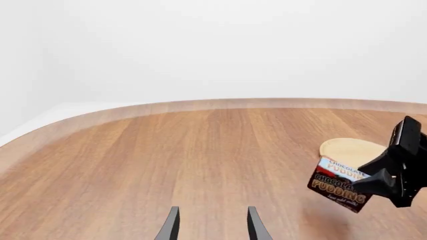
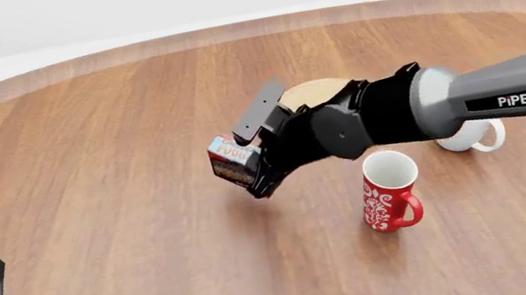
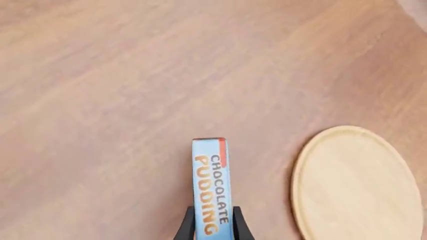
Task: Put the chocolate pudding to the left of the plate.
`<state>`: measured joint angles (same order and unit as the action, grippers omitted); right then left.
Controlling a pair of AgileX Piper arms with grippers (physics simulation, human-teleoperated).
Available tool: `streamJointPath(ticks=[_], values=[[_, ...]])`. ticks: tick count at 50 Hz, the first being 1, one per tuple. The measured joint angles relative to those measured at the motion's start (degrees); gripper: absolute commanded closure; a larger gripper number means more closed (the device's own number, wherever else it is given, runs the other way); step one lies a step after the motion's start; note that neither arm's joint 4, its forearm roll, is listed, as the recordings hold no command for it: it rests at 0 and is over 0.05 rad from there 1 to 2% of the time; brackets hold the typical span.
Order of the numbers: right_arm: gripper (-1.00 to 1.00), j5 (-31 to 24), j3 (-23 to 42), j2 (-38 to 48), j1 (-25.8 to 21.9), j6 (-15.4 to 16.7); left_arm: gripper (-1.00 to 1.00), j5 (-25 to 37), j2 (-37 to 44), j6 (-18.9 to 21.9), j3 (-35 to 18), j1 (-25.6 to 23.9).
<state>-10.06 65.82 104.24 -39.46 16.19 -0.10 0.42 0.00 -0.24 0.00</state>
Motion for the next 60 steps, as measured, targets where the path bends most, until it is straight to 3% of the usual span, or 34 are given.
streamJointPath(ticks=[11, 27, 42, 60], values=[[1.0, -3.3, -0.3, -7.9, 0.5, 1.3, -1.0, 0.0, 0.0, 0.0, 0.0, 0.0], [1.0, -9.6, 4.9, -13.4, 2.4, 3.7, -1.0, 0.0, 0.0, 0.0, 0.0, 0.0], [1.0, -14.3, 14.1, -10.0, 4.1, 4.9, -1.0, 0.0, 0.0, 0.0, 0.0, 0.0], [1.0, -18.0, 26.6, -0.3, 6.6, 6.0, -1.0, 0.0, 0.0, 0.0, 0.0, 0.0]])
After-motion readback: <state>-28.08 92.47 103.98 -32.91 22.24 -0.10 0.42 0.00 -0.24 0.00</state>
